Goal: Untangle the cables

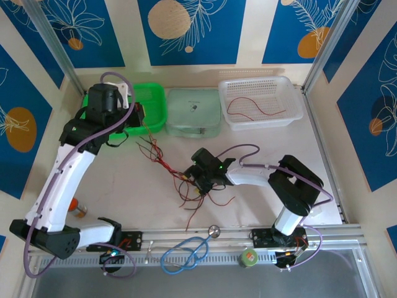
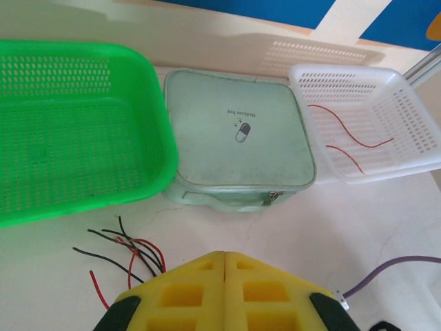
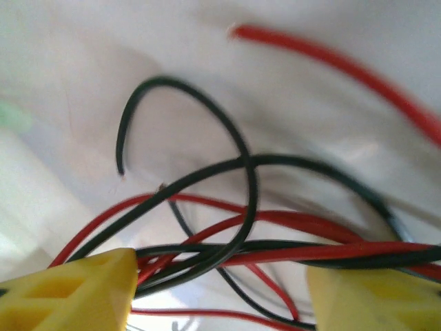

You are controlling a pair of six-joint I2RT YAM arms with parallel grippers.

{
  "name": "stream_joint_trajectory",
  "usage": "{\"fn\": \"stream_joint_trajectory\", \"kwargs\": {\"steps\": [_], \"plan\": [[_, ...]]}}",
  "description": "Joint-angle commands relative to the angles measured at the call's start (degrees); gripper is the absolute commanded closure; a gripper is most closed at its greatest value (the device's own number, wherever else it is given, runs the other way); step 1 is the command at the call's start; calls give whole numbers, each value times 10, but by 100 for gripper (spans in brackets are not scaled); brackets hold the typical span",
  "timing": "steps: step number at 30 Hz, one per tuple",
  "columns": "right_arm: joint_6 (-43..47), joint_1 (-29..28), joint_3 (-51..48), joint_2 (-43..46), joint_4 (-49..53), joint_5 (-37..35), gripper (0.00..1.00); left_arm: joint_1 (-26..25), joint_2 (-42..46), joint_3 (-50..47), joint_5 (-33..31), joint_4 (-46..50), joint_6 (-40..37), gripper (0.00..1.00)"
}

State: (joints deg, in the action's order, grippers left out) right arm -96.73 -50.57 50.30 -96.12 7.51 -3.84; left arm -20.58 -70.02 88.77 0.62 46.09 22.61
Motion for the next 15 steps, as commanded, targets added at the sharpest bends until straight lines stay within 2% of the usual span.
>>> {"fn": "stream_joint_trajectory", "kwargs": {"steps": [1,2,5,7,9,15], "plan": [[38,24,3,12,44,-57,46,1,30,32,11,6,5,100],[51,33,1,17,51,-67,53,1,36,36,10,10,4,100],[97,61,4,35,90,-104,68,1,48,43,6,20,1,100],[134,80,7,49,121,-134,75,1,56,44,0,26,1,100],[172,97,13,65,158,-174,79,0,62,42,-8,32,0,100],[262,157,-8,128,231,-256,80,1,76,22,-34,34,-1,100]]}}
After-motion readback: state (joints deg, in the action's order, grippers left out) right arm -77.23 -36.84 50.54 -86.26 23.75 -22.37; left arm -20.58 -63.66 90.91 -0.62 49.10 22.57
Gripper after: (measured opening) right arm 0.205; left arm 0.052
